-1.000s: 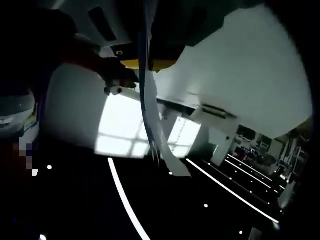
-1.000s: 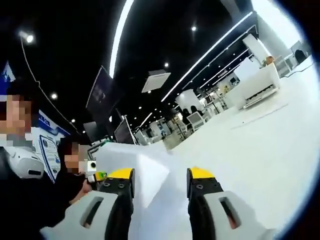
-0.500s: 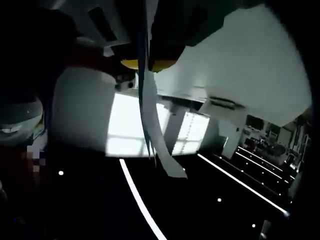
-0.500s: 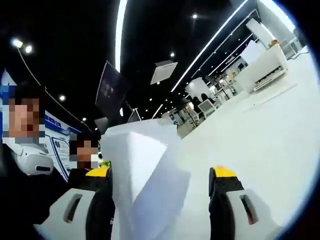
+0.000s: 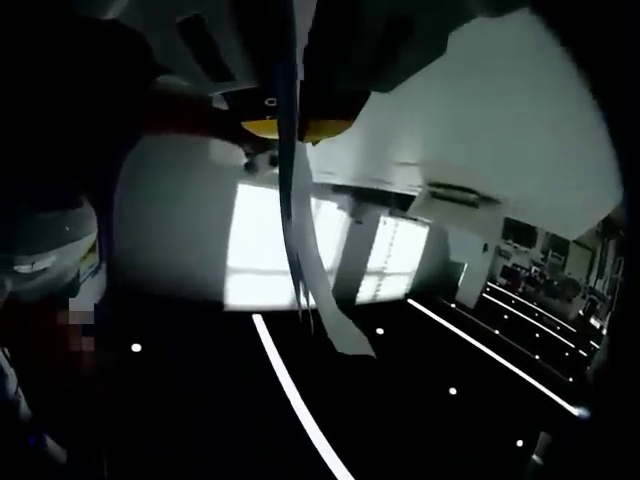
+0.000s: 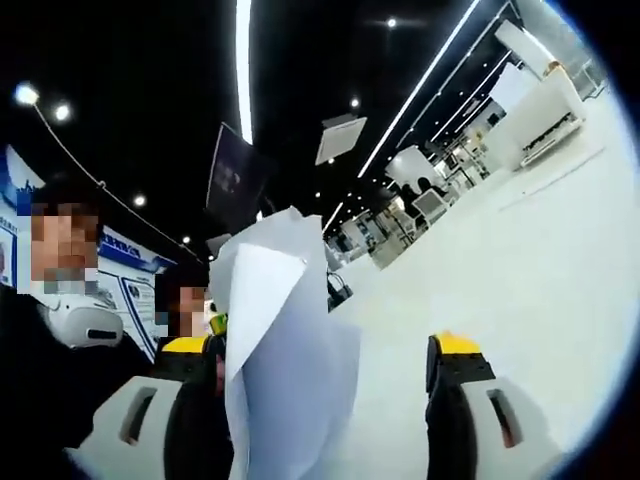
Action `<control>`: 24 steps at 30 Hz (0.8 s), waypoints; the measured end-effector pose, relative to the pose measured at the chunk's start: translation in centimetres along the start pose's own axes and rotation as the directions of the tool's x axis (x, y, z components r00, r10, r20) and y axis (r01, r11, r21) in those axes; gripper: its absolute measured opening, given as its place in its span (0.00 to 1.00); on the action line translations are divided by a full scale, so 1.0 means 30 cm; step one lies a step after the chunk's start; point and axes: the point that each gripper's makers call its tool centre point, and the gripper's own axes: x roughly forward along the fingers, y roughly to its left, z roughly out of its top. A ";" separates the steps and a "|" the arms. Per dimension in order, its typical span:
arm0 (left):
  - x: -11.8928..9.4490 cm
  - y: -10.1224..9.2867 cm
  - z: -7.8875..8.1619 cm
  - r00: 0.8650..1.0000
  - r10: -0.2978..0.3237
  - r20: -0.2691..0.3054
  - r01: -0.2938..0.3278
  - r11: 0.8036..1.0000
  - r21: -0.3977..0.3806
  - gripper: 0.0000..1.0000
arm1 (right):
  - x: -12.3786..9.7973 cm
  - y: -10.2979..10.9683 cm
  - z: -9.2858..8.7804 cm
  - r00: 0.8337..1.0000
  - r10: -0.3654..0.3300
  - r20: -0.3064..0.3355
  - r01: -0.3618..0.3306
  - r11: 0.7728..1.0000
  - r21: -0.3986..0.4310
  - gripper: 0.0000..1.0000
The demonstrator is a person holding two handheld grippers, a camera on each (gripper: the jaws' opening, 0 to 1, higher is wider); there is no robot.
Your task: Organize the stack of printing papers by aligning and flattening the scattered papers on the table
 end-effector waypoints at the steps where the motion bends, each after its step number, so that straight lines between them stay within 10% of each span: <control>1: 0.000 -0.001 0.001 1.000 -0.002 0.001 0.002 1.000 0.001 0.06 | 0.003 0.002 -0.007 1.000 0.004 -0.012 -0.004 1.000 -0.005 0.79; 7: -0.001 -0.028 0.018 0.999 -0.040 0.025 0.040 0.999 0.015 0.06 | 0.031 0.028 -0.043 0.996 0.051 -0.068 -0.051 0.999 0.002 0.71; 15: -0.007 -0.015 0.017 0.999 -0.034 0.032 0.033 0.999 0.001 0.06 | 0.042 0.058 -0.050 0.990 0.090 -0.111 -0.096 0.994 -0.046 0.28; 24: -0.009 0.001 0.016 0.999 -0.024 0.044 0.025 0.999 -0.023 0.06 | 0.034 0.075 -0.026 0.991 0.093 -0.098 -0.104 0.988 -0.110 0.15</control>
